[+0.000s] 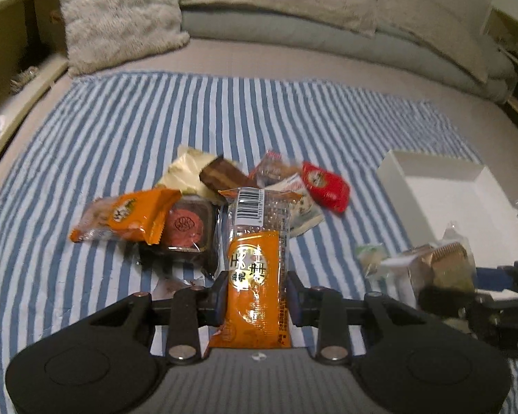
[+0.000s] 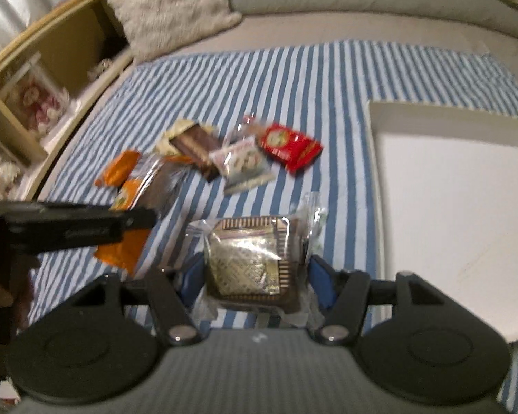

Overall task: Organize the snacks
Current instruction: 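Carry the orange bar and silver cake over the white tray with both tools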

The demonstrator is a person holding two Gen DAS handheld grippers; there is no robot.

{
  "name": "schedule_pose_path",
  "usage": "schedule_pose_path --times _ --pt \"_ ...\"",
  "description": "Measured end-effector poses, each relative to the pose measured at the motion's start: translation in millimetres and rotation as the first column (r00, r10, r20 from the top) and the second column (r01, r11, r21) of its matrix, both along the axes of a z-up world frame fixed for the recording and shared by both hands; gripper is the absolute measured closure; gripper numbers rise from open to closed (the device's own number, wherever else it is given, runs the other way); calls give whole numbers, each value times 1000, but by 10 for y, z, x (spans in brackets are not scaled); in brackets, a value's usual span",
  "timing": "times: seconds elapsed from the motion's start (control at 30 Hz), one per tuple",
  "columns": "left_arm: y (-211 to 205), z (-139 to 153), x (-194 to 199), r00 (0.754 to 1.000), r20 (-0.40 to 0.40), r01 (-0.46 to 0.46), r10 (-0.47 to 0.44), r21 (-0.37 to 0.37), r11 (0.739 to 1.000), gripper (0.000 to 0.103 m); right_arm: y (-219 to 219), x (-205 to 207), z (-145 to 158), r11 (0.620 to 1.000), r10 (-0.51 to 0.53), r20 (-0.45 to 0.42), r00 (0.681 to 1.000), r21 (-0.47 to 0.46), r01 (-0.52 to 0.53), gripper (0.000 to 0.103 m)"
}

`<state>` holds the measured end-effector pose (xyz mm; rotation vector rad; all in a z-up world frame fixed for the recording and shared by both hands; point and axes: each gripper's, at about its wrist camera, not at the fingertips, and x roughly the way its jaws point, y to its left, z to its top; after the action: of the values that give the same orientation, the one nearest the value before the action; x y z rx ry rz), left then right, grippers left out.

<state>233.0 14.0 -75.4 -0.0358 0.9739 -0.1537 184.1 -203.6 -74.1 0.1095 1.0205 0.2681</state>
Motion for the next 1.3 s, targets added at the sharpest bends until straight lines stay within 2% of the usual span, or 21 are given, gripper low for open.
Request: schedule_pose_path --times 0.23,0.47,0.93,1.3 --pt "-62 293 -256 997 70 -14 17 -38 999 68 -160 -56 264 999 -51 92 994 17 50 35" --pt "-249 481 -409 993 117 -4 12 -69 998 68 -362 -234 383 996 -89 150 985 6 89 35" --pt "-947 360 -315 994 111 28 -19 -76 997 68 -912 -411 441 983 -171 201 964 -36 182 35" --pt "-1388 168 -143 997 62 43 -34 -145 988 68 -1284 -361 295 968 -220 190 957 -81 238 35"
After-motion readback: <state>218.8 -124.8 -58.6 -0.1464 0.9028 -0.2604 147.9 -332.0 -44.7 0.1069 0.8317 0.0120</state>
